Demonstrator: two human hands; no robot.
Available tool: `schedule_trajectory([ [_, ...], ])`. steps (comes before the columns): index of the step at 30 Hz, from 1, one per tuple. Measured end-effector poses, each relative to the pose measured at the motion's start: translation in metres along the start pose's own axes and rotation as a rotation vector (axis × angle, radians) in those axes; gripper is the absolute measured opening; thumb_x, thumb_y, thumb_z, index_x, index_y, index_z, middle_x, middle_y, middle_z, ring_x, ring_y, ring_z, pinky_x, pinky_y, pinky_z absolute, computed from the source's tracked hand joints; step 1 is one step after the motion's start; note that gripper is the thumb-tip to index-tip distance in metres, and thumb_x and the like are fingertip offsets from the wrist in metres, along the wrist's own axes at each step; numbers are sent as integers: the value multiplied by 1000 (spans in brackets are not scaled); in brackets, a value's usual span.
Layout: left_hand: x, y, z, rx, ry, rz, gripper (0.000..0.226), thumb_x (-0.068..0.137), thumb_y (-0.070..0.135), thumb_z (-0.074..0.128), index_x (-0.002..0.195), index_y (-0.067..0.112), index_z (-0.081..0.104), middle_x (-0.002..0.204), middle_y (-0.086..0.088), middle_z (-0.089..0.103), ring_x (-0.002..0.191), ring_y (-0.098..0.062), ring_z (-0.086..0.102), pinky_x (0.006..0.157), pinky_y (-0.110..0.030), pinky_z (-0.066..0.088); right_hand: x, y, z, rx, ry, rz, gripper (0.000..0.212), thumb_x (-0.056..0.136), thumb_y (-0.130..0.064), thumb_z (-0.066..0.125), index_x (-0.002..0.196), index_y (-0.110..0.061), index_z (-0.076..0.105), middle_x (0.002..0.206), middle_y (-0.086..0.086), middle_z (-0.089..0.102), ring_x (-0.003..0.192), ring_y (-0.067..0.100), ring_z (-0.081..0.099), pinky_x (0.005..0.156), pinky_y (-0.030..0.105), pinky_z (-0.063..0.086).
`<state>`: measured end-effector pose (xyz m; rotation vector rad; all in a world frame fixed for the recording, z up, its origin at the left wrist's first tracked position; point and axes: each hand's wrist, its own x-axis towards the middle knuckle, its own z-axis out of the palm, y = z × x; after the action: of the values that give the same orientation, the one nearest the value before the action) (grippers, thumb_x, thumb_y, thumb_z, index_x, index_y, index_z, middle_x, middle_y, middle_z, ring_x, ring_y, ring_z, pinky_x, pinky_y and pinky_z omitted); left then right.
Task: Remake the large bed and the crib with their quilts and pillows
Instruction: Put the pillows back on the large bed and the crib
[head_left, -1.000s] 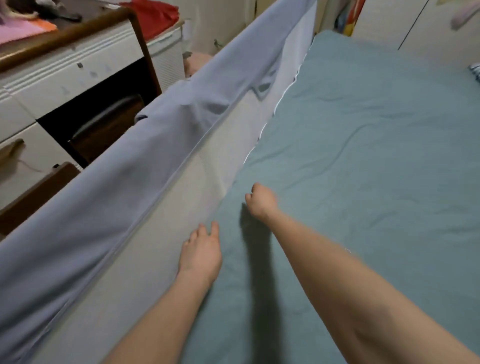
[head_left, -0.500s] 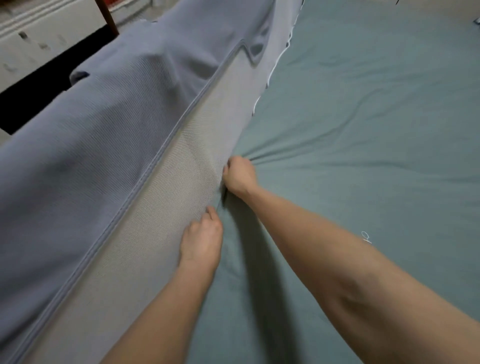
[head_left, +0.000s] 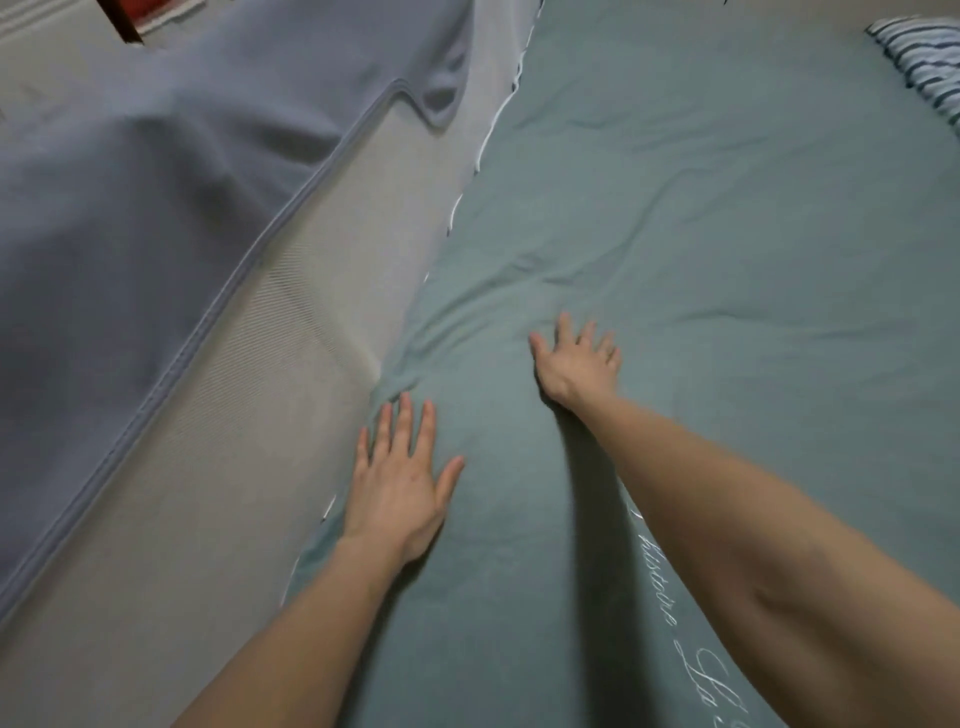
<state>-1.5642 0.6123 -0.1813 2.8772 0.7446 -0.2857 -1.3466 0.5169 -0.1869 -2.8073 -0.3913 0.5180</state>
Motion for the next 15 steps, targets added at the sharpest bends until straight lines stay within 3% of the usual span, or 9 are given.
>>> schedule_trajectory([
  [2,15,2,-4,-32,63,-13,93,73,64,-15,153,18,-2,161,-7,-8,148,-24,-6,118,-40,-3,-8,-25,6,80,-221,-389,63,99,-52,30,152,-21,19,160,9,10,147,29,8,120,38,5],
  [4,25,3,-4,-82,108,-49,92,75,63,-11,153,15,-1,161,-7,-7,148,-23,-6,118,-38,-6,-19,-43,10,203,-233,-682,53,99,-42,42,145,-15,39,154,6,32,143,22,26,118,31,16],
  [5,28,1,-3,-100,109,-68,92,76,64,-9,153,14,-1,161,-7,-7,148,-22,-7,117,-37,-8,-17,-47,9,203,-96,-702,49,98,-38,45,141,-13,44,150,7,40,140,21,32,116,31,19],
  [7,30,-4,0,-123,83,-56,92,78,67,-6,153,14,-4,161,-6,-7,148,-19,-7,118,-34,-7,1,-43,4,116,218,-410,51,99,-38,41,142,-11,40,151,12,35,142,25,27,117,36,15],
  [9,28,-9,3,-153,39,-23,93,76,70,-5,153,17,-6,161,-3,-8,148,-16,-5,119,-32,-2,17,-39,3,113,146,-44,62,99,-46,31,151,-13,20,158,16,14,147,29,10,118,41,6],
  [10,26,-10,5,-160,25,-4,94,74,71,-7,153,18,-7,161,-2,-8,148,-15,-5,119,-32,-1,18,-44,5,109,13,-35,66,98,-52,27,153,-17,12,159,17,6,147,31,4,118,43,3],
  [12,24,-9,9,-148,1,12,96,72,71,-10,152,20,-9,160,-3,-12,148,-16,-9,120,-33,-3,7,-71,15,40,-200,-327,63,98,-55,26,152,-23,16,160,13,6,147,29,5,119,43,4],
  [14,20,-9,13,-129,-12,-14,97,71,72,-11,153,19,-9,160,-4,-11,148,-18,-11,121,-36,-4,-13,-99,27,89,-359,-656,47,101,-44,33,137,-17,47,148,13,39,136,27,35,114,38,23],
  [15,18,-8,11,-128,-26,-28,98,71,72,-11,153,19,-9,161,-6,-10,148,-18,-11,121,-37,-4,-22,-107,29,153,-368,-723,39,102,-36,37,122,-11,59,132,16,55,124,28,48,106,36,33],
])
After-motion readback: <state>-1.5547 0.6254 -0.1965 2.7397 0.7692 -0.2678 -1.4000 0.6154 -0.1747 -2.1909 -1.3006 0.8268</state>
